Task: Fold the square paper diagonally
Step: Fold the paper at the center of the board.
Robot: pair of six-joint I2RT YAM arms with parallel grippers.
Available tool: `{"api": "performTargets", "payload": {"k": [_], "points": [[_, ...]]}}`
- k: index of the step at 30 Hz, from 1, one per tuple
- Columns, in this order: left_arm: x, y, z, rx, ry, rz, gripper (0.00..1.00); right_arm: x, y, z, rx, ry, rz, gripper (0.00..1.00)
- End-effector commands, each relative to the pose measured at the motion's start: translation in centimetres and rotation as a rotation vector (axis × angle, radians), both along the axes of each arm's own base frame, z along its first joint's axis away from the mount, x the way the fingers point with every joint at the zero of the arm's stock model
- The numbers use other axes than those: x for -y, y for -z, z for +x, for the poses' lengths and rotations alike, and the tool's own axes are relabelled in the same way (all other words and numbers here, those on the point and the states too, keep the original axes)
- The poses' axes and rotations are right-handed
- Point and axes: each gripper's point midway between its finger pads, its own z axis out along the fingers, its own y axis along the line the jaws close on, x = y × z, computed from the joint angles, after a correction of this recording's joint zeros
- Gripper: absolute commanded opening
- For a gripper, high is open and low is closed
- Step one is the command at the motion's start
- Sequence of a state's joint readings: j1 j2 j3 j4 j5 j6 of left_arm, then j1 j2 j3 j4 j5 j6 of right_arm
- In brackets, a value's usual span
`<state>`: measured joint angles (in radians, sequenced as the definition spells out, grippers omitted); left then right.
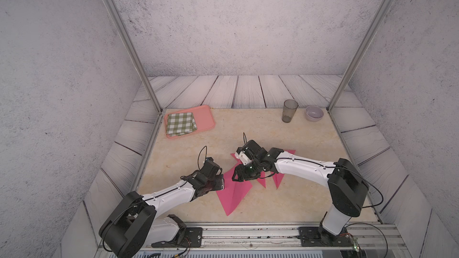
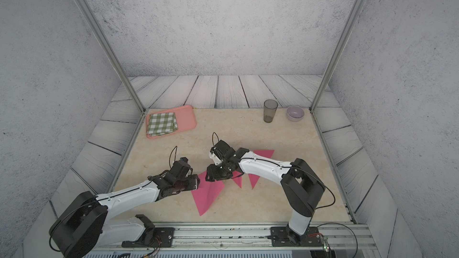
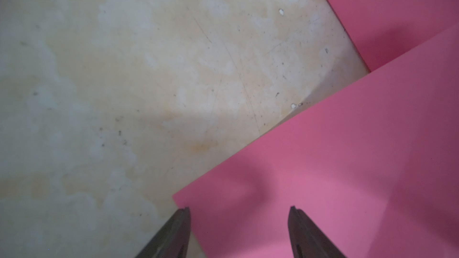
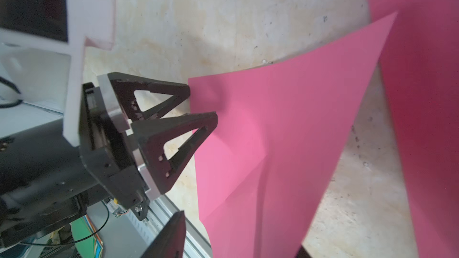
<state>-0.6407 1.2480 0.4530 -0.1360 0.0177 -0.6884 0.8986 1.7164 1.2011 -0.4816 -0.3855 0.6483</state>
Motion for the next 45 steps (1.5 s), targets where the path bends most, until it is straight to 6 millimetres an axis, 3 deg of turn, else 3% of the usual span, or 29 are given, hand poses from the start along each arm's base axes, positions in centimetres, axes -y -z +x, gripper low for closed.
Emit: {"api": "performTargets", "payload": {"k": [1, 8, 11, 14, 18, 20, 22, 24, 26, 30, 39, 42, 45], "points": [[-1.4, 1.6, -2.6, -0.124, 0.020, 0.060, 0.68, 1.1, 0.9, -0.5, -0.009, 0.000, -0.064, 0.48], [-0.9, 1.1, -2.4, -0.125, 0.048, 0.053, 0.65, 1.4, 1.9, -0.6, -0.024, 0.035, -0.065, 0.23], [-0.8, -0.3, -2.0, -0.106, 0.054, 0.057, 0.65, 2.1, 2.2, -0.5, -0.025, 0.066, -0.099, 0.09], [-1.2, -3.2, -1.4, -0.055, 0.053, 0.080, 0.66, 2.7, 2.5, -0.3, -0.034, 0.110, -0.129, 0.00], [-1.9, -8.8, -1.2, 0.057, 0.072, 0.078, 0.70, 2.9, 3.3, 0.0, -0.063, 0.170, -0.162, 0.00], [-1.7, -11.0, -2.0, 0.102, 0.099, 0.032, 0.71, 2.8, 3.7, 0.1, -0.081, 0.196, -0.170, 0.00], [-0.3, -13.3, -3.4, 0.142, 0.139, -0.093, 0.71, 2.6, 3.9, 0.2, -0.102, 0.217, -0.175, 0.00], [0.1, -14.6, -4.8, 0.167, 0.148, -0.154, 0.71, 2.4, 4.1, 0.4, -0.111, 0.232, -0.171, 0.00], [0.1, -14.6, -6.4, 0.189, 0.167, -0.155, 0.71, 2.2, 4.1, 0.6, -0.123, 0.248, -0.157, 0.01], [0.8, -12.3, -8.8, 0.198, 0.219, -0.183, 0.70, 1.9, 4.6, 0.8, -0.164, 0.278, -0.148, 0.02], [5.4, -9.6, -9.6, 0.229, 0.398, 0.016, 0.73, 1.7, 5.9, 0.8, -0.248, 0.337, -0.139, 0.01], [7.7, -9.2, -9.7, 0.233, 0.451, 0.011, 0.73, 1.6, 6.1, 1.0, -0.261, 0.356, -0.139, 0.01], [8.6, -8.9, -9.7, 0.248, 0.467, 0.019, 0.74, 1.3, 6.3, 1.2, -0.275, 0.364, -0.137, 0.01]]}}
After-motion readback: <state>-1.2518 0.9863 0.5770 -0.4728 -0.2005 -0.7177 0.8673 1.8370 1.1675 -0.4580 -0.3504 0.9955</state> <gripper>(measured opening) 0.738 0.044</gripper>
